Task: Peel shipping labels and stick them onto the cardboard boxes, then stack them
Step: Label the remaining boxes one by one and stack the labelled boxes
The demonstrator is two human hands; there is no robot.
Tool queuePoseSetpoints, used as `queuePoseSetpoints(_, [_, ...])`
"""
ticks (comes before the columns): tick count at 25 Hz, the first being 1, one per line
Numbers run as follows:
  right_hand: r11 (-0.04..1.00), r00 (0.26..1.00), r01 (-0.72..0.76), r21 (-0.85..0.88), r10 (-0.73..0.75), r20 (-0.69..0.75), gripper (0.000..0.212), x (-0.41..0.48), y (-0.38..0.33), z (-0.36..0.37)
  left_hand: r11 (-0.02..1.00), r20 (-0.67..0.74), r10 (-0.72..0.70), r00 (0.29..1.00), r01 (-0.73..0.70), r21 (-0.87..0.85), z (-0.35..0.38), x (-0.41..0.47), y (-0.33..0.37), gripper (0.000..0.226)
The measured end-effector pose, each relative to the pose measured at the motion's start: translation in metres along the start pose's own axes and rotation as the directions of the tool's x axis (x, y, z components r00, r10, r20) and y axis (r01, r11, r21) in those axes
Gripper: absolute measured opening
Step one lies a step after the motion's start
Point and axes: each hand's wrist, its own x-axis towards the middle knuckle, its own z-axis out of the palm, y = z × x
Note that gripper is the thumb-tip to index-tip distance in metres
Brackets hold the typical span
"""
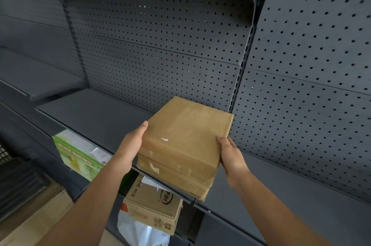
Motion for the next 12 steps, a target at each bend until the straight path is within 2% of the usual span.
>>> queuePoseSetpoints(2, [1.000,1.000,-0.011,0.003,0.011,0.012,0.033,-0.004,-0.005,-0.009,0.998,-0.015,0.052,0.999,-0.052,0.022,0.010,-0.019,0.007,0.078])
queuePoseSetpoints(5, [1.000,1.000,-0.003,-0.001,0.003,-0.025,0.029,-0.013,-0.015,-0.042,0.988,0.000,0.155,0.988,-0.154,0.029,0.037,-0.048,0.015,0.063])
queuePoseSetpoints(8, [0.999,0.994,0.034,0.016,-0.032,-0.105,0.024,-0.032,-0.028,-0.095,0.974,0.067,0.218,0.974,-0.221,0.049,0.077,-0.078,0.017,0.048])
queuePoseSetpoints(10, [0.999,0.986,0.053,0.003,-0.052,-0.161,0.019,-0.048,-0.033,-0.136,0.964,0.125,0.236,0.964,-0.249,0.098,0.108,-0.094,0.010,0.025])
queuePoseSetpoints(12, [0.998,0.970,0.069,-0.006,-0.069,-0.233,0.021,-0.062,-0.031,-0.180,0.951,0.211,0.249,0.945,-0.279,0.132,0.143,-0.110,-0.001,0.024])
